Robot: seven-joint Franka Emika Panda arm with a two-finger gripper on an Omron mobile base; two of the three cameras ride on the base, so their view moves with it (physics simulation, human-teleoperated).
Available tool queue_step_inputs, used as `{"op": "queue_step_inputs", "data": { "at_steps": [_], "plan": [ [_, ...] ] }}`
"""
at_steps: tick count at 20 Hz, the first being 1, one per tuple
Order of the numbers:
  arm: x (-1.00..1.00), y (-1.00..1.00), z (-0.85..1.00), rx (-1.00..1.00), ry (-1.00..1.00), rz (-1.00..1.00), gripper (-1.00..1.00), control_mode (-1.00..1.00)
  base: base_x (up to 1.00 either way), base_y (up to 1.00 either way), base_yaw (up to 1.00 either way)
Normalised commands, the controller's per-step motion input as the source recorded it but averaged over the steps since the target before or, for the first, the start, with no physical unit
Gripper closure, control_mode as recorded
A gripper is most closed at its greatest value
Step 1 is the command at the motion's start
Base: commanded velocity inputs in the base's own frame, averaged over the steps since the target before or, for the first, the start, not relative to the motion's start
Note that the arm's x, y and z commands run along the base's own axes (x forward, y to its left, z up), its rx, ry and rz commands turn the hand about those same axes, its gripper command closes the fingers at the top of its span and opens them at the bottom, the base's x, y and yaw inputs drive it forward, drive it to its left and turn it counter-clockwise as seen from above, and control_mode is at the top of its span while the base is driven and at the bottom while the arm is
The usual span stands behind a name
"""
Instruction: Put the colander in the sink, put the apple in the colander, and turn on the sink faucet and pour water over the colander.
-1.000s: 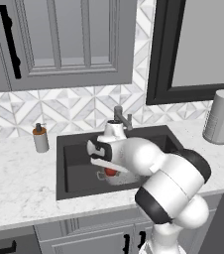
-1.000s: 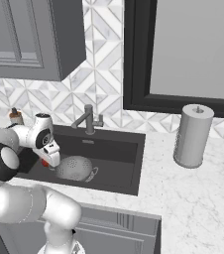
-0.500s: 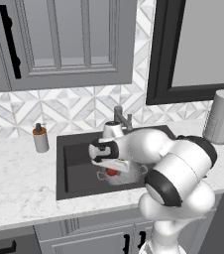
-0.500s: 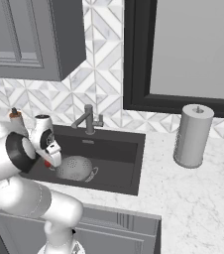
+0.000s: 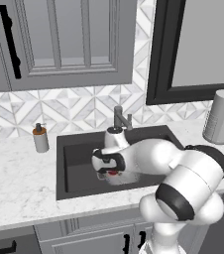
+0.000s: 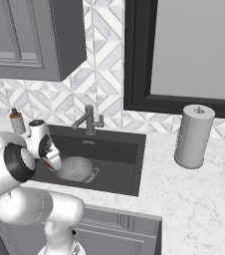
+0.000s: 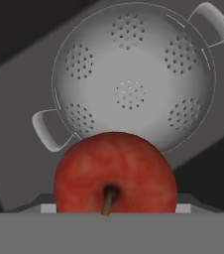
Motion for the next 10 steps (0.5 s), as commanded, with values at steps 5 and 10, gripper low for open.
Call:
{"op": "queue_step_inputs", "data": {
  "at_steps": [5, 10],
  "plan": [
    [0.00, -0.19, -0.09, -0.01, -0.03, -0.04, 1.00, -1.00, 0.00, 0.00, 0.00],
    [0.15, -0.02, -0.08, 0.00, 0.00, -0.03, 1.00, -1.00, 0.00, 0.00, 0.00]
  ]
}}
